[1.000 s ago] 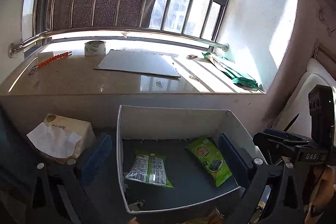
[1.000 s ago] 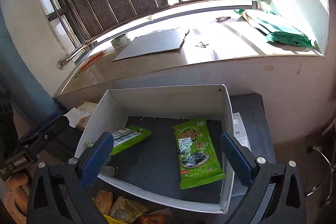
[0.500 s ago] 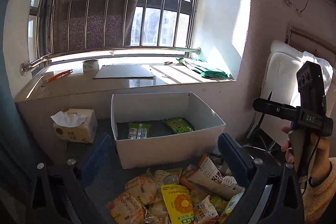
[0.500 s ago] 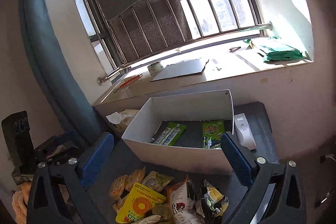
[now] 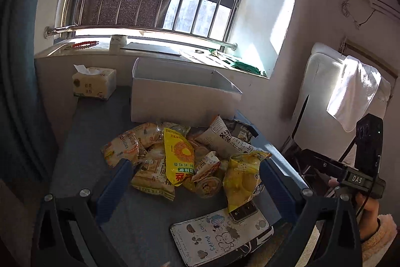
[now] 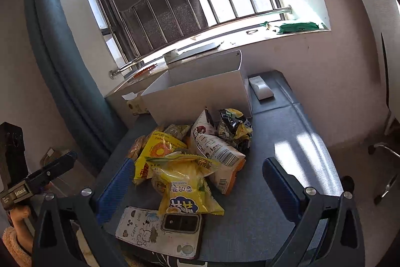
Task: Organize snacks
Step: 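Grasp the yellow potato-stick bag with the right tool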
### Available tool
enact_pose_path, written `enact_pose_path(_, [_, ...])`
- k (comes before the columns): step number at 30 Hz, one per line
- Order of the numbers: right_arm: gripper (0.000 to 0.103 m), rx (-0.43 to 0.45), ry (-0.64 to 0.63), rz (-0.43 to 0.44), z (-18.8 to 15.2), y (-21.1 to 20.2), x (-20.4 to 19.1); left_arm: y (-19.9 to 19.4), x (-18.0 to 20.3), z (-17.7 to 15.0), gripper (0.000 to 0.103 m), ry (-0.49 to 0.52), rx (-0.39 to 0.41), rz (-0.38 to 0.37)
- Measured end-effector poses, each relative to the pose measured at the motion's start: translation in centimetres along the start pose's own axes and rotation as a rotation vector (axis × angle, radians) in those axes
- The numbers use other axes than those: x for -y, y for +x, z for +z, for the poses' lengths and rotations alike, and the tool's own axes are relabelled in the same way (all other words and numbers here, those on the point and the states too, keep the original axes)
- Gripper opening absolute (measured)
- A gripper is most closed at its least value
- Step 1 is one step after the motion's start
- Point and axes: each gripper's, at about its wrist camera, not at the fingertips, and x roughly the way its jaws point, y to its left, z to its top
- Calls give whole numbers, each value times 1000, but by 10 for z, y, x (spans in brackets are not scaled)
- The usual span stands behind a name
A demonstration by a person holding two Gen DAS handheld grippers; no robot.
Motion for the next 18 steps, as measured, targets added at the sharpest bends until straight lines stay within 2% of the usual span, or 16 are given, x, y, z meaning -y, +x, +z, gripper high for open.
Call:
enact_pose_path(4, [103, -74, 0, -7, -20, 14, -2, 2, -9, -8, 103, -57, -38, -23])
enact_pose_path(8, [103, -120, 32, 38, -33, 22, -6, -1, -13, -4, 103, -79, -32, -27])
enact_pose_path(18, [103, -141, 62, 74, -38, 25, -13, -6, -4, -1, 103, -65, -18, -77])
